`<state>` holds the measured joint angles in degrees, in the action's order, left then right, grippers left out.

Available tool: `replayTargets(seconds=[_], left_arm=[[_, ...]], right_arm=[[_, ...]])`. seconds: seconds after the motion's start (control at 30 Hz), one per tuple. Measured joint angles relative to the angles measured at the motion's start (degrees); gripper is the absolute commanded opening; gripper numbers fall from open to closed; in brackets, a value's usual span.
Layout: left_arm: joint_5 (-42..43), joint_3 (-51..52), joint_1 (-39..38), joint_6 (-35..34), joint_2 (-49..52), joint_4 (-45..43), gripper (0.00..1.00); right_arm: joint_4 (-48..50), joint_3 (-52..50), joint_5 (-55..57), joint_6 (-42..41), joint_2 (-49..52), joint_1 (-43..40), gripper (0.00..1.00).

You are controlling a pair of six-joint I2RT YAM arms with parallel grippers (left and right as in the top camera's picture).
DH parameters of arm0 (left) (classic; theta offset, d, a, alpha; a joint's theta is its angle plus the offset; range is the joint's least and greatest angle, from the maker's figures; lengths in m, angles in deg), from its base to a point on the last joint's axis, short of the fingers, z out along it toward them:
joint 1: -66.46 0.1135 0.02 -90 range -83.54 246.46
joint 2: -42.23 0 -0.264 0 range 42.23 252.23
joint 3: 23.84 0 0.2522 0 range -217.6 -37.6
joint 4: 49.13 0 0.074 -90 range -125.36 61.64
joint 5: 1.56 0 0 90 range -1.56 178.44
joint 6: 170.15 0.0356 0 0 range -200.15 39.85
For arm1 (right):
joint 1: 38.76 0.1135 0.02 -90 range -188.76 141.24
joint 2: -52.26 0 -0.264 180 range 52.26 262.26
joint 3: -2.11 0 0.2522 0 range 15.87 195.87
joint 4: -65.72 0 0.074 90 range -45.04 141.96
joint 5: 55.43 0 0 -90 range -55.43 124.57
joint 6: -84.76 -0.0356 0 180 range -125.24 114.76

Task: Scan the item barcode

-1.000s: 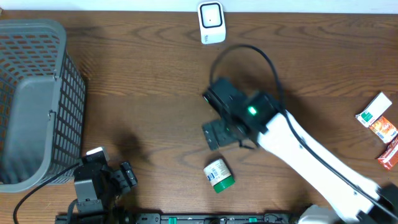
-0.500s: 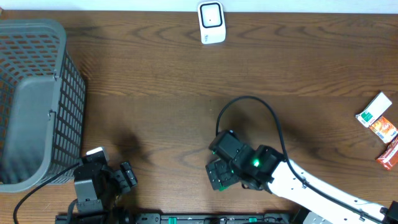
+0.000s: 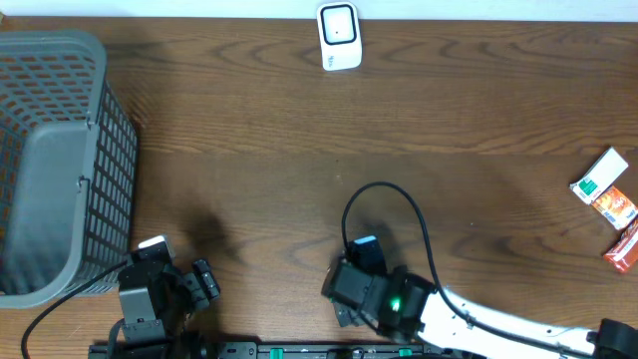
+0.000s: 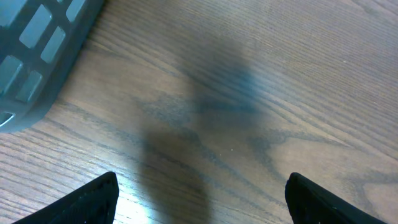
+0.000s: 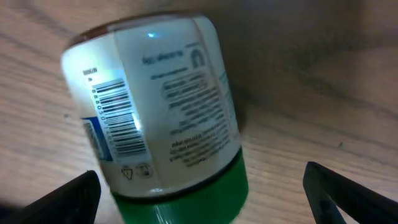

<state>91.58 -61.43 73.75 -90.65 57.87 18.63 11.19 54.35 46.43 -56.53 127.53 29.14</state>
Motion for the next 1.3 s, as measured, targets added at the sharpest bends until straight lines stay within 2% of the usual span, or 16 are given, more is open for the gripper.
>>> replayTargets(seconds=[0.23, 0.57, 0.83, 0.9, 1.0, 1.1, 1.3], left_arm=[[0.0, 0.0, 0.0, 0.0, 0.0, 0.0, 0.86], [0.0, 0.0, 0.0, 0.0, 0.0, 0.0, 0.86], [0.0, 0.0, 0.0, 0.0, 0.0, -0.02, 0.86], [0.0, 0.0, 0.0, 0.0, 0.0, -0.02, 0.86], [0.0, 0.0, 0.0, 0.0, 0.0, 0.0, 0.86], [0.0, 0.0, 0.0, 0.0, 0.0, 0.0, 0.86], [0.0, 0.0, 0.0, 0.0, 0.0, 0.0, 0.86]], right_arm=[[3.02, -2.34, 4.74, -3.85, 0.0, 1.92, 0.99], [7.15, -2.91, 6.95, -0.26, -0.02, 2.23, 0.96], [13.25, -8.2, 6.93, 0.48, 0.0, 6.88, 0.94], [13.73, -8.94, 7.06, 0.66, 0.0, 7.43, 0.87], [14.6, -9.77, 7.13, 1.11, 0.0, 7.67, 0.71], [14.91, -9.99, 7.26, 0.92, -0.02, 7.67, 0.63], [14.99, -9.99, 7.5, 0.87, -0.02, 7.67, 0.63]])
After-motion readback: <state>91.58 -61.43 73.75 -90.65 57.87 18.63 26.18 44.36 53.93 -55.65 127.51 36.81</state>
